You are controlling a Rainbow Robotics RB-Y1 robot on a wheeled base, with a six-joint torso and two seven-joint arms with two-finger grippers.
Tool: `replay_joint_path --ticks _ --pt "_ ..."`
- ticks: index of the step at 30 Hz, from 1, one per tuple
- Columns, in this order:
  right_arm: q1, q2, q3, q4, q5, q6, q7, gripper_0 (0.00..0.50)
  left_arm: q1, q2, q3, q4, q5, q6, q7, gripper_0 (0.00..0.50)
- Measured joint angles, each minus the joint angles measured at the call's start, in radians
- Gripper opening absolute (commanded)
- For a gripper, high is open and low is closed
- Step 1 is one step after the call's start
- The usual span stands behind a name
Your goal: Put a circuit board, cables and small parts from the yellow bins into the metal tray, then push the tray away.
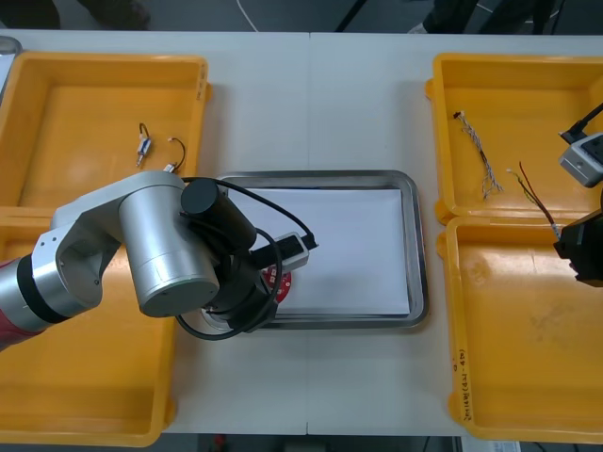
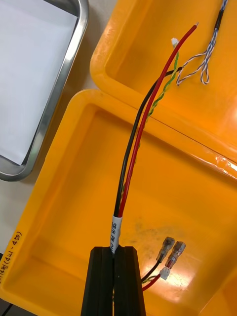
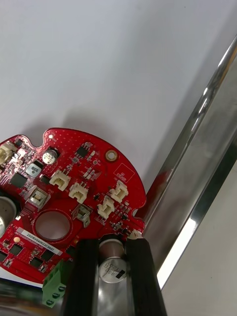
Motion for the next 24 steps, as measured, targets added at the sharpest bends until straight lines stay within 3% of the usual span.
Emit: replay_joint_path --ticks 1,2,16,24 --pt "0.000 0.000 0.000 0.000 -0.004 0.000 0.001 0.000 0.000 0.000 0.000 0.000 0.000 0.000 0.000 0.470" --pt "0.000 0.000 0.000 0.000 -0.007 0.000 0.001 0.000 0.000 0.000 0.000 0.000 0.000 0.000 0.000 0.500" --pt "0.000 0.000 0.000 -0.004 -0.020 0.000 0.001 0.000 -0.005 0.000 0.005 -0.002 0.002 -0.001 0.000 0.500" --pt "-0.024 0.000 0.029 -0.011 -0.031 0.000 0.022 0.000 -0.005 -0.003 0.114 -0.040 0.032 0.081 0.000 0.500"
